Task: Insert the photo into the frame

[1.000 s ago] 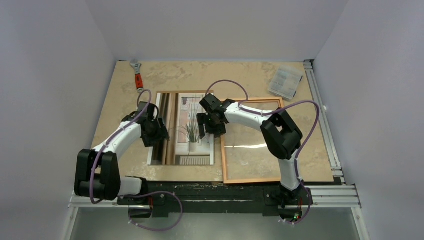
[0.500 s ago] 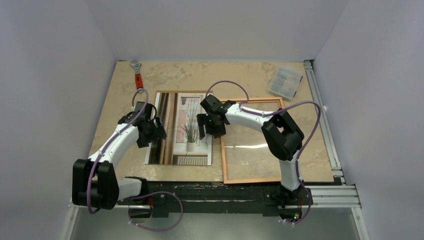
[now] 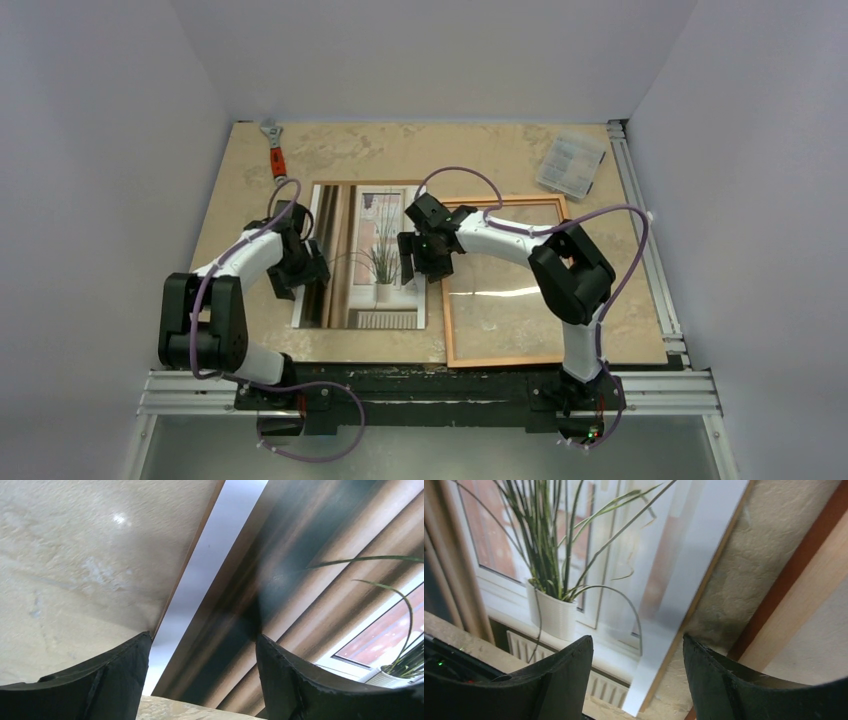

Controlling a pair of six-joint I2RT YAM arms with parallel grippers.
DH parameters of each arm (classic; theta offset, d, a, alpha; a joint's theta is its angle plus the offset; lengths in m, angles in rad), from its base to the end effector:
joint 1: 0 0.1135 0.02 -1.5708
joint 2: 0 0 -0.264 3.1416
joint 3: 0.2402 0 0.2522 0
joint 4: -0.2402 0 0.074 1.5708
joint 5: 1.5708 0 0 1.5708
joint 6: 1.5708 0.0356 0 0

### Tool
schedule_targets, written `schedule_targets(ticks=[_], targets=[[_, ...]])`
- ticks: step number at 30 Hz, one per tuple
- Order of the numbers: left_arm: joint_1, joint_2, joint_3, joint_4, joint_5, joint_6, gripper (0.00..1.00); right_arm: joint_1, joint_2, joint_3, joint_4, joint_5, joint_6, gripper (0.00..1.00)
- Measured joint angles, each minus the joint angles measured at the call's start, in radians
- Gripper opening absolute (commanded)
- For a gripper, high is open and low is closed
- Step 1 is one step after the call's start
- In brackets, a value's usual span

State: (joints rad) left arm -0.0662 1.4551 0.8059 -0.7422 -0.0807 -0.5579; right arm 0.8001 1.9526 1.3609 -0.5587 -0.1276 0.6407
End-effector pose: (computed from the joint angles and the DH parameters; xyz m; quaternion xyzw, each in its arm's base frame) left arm 0.2401 -0.0130 0.1677 -0.2457 0.9644 0.0108 0.0975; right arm 0.2752 0.2900 0.1719 -0.0910 0.9718 0.1842 0.1154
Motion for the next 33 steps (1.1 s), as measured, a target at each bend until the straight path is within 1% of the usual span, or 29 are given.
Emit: schedule_targets(ticks=[6,8,11,19,25,27,30,33], targets=[[0.013,0.024,0.015,0.021,0.051,0.031,0.54,-0.005,0.000,-0.008,0.018,-0.027,0.014,0.60],[0.017,0.023,0.014,0.023,0.057,0.039,0.48,-0.009,0.000,-0.010,0.016,-0.028,0.014,0.57],[0.022,0.007,0.002,0.036,0.065,0.053,0.43,-0.018,0.000,-0.012,0.012,-0.029,0.014,0.50],[0.029,-0.117,-0.079,0.072,0.103,0.065,0.38,-0.037,-0.005,-0.029,0.011,-0.033,0.016,0.45],[0.038,-0.188,-0.087,0.084,0.145,0.072,0.35,-0.047,-0.016,-0.044,0.014,-0.031,0.017,0.42],[0.040,-0.205,-0.092,0.092,0.153,0.072,0.29,-0.051,-0.018,-0.047,0.013,-0.029,0.017,0.38],[0.040,-0.243,-0.101,0.085,0.151,0.072,0.14,-0.054,-0.023,-0.055,0.016,-0.025,0.017,0.34],[0.040,-0.280,-0.101,0.071,0.150,0.072,0.03,-0.056,-0.024,-0.061,0.019,-0.022,0.016,0.24]])
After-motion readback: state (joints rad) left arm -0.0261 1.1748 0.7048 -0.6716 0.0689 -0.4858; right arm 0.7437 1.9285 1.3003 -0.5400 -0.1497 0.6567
